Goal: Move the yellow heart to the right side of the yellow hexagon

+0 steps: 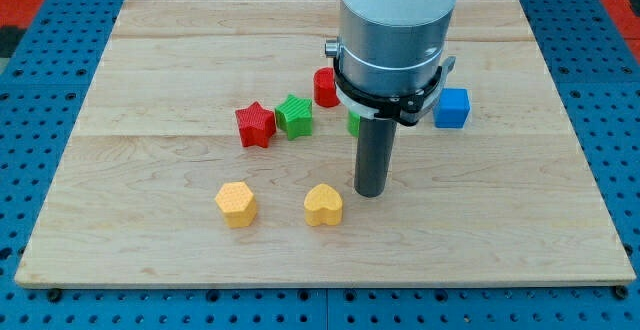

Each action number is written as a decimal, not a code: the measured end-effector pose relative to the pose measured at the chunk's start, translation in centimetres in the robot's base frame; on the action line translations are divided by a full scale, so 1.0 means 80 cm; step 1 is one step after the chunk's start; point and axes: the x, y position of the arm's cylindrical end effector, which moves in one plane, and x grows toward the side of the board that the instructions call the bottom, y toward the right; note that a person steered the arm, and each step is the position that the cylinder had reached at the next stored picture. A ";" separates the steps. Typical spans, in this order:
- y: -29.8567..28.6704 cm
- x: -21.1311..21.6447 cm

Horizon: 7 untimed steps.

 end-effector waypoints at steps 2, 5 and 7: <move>-0.038 0.019; -0.038 0.029; -0.056 0.063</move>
